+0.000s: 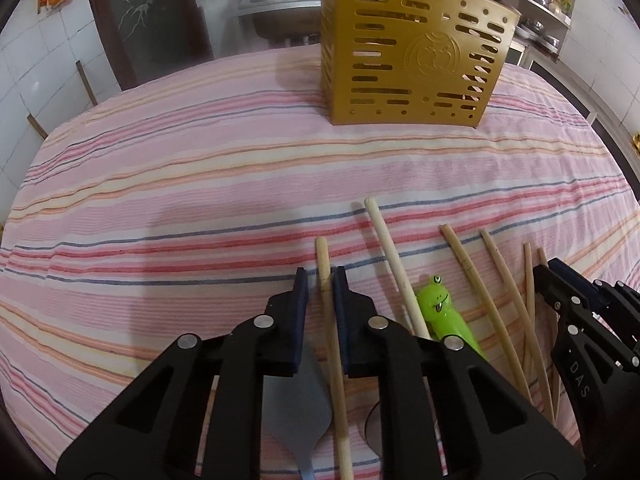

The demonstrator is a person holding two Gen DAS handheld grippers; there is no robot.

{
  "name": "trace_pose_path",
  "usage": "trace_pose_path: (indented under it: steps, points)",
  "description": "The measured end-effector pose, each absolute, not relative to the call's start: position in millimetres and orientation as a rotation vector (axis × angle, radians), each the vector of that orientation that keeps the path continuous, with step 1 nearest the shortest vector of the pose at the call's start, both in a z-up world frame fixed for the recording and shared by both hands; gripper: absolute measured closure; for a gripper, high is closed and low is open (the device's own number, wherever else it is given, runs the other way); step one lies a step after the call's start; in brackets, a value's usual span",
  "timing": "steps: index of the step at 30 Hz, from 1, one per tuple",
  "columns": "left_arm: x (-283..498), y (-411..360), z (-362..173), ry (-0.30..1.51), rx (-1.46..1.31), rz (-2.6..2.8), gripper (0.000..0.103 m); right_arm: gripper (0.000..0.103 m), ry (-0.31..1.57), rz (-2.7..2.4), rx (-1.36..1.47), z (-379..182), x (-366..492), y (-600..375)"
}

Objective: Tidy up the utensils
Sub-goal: 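Close the left tool on a chopstick while the right tool closes on another chopstick, then lift both held chopsticks and carry them above the yellow utensil holder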

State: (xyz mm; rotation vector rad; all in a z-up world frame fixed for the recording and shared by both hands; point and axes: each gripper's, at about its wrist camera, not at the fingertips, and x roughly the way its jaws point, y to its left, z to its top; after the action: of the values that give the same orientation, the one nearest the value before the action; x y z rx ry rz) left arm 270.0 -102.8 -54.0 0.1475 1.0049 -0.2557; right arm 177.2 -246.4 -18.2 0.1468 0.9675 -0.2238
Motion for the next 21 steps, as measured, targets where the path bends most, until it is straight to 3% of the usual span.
trace_pose_path:
  steps: [2, 13, 21]
  points:
    - [271, -105, -53, 1.011, 0.136, -0.26, 0.097, 0.095, 0.968, -0.221, 0.155, -18, 181, -247]
    - [268, -94, -43, 0.944, 0.077, -0.253, 0.098, 0.097, 0.834, -0.19, 0.244, 13, 166, -263]
    - [230, -62, 12, 0.726, 0.014, -0.223, 0.098, 0.097, 0.635, -0.148, 0.258, 54, 139, -272]
